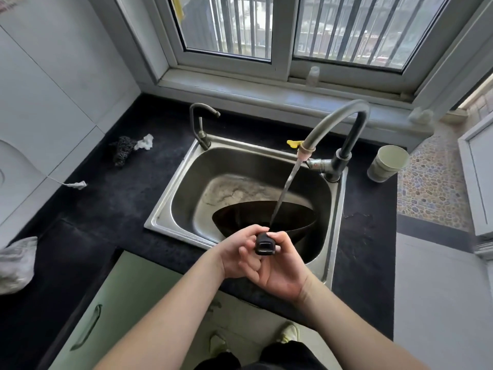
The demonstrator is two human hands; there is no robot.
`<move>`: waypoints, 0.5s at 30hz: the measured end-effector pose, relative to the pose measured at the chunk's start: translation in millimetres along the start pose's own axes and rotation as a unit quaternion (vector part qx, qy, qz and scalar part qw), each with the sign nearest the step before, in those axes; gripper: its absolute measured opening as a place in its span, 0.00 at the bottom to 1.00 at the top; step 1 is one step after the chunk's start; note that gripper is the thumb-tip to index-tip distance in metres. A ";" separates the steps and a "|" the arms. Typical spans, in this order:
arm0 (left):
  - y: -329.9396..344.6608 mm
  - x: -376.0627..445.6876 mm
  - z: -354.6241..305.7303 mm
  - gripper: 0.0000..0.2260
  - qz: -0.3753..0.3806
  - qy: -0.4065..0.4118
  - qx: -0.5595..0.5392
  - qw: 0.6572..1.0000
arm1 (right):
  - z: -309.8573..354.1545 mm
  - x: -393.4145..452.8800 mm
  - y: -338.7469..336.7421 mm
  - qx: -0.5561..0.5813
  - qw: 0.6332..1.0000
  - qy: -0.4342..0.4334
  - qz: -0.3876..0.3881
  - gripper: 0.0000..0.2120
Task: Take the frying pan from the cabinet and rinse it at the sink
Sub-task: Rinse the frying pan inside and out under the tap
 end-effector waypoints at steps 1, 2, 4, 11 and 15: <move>4.0 -0.8 0.9 0.25 0.016 -0.003 0.010 1.000 | -0.3 -3.5 -3.2 -0.044 0.999 0.012 -0.002 0.16; 11.1 -2.8 1.4 0.27 0.037 -0.004 0.015 0.999 | 1.3 -6.1 -9.6 -0.091 0.996 0.018 -0.015 0.17; 20.2 -4.9 1.8 0.23 0.045 0.001 0.037 0.998 | 6.4 -16.4 -25.6 -0.206 0.977 0.038 -0.046 0.21; 26.9 -3.6 6.9 0.11 0.008 -0.053 -0.015 0.998 | 74.7 -68.1 -62.5 -0.564 0.818 0.055 -0.095 0.21; 24.1 -1.0 9.4 0.07 -0.050 -0.063 -0.140 0.987 | 164.9 -64.5 -71.4 -0.526 0.808 -0.122 -0.237 0.13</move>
Point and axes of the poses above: each hand's wrist, its own x-axis towards the middle knuckle, its own y-axis out of the palm, z = x × y, the point moved 10 cm from there along x, towards the middle knuckle, and after that the axes turned 12 degrees about -z, right-handed, at the moved point
